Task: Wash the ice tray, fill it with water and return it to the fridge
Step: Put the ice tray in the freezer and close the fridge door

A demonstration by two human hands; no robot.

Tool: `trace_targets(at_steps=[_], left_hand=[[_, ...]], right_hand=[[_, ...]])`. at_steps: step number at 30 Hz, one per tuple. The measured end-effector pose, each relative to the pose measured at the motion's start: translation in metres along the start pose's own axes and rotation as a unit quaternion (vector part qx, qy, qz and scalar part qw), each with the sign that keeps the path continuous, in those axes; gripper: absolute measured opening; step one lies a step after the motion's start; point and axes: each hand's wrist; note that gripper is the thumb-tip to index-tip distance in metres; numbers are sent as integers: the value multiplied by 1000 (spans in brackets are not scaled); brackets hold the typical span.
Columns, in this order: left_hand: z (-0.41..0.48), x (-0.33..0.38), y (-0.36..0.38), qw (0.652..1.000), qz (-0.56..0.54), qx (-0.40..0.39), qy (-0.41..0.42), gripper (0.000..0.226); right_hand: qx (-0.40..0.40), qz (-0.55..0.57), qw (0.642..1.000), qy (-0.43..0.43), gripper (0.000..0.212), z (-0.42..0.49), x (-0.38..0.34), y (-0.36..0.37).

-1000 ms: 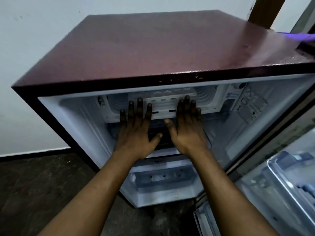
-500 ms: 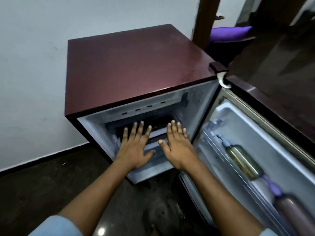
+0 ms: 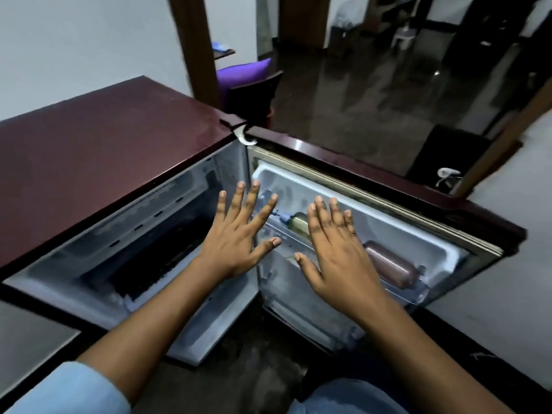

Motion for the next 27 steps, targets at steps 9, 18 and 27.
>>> trace_targets(at_steps=[9, 18, 27], left_hand=[[76, 80, -22, 993, -6, 17, 116, 83], [116, 129, -40, 992, 5, 11, 129, 80], [123, 139, -50, 994, -32, -57, 87, 75]], right_hand=[[97, -24, 989, 107, 80, -38, 65, -27], [131, -74, 963, 224, 73, -50, 124, -67], [10, -81, 970, 229, 80, -49, 146, -71]])
Point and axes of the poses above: each hand's wrist, its own z-axis towards the middle knuckle, its own y-axis out of the palm, x = y × z, and after that the axes turned 3 degrees about -z, right-handed
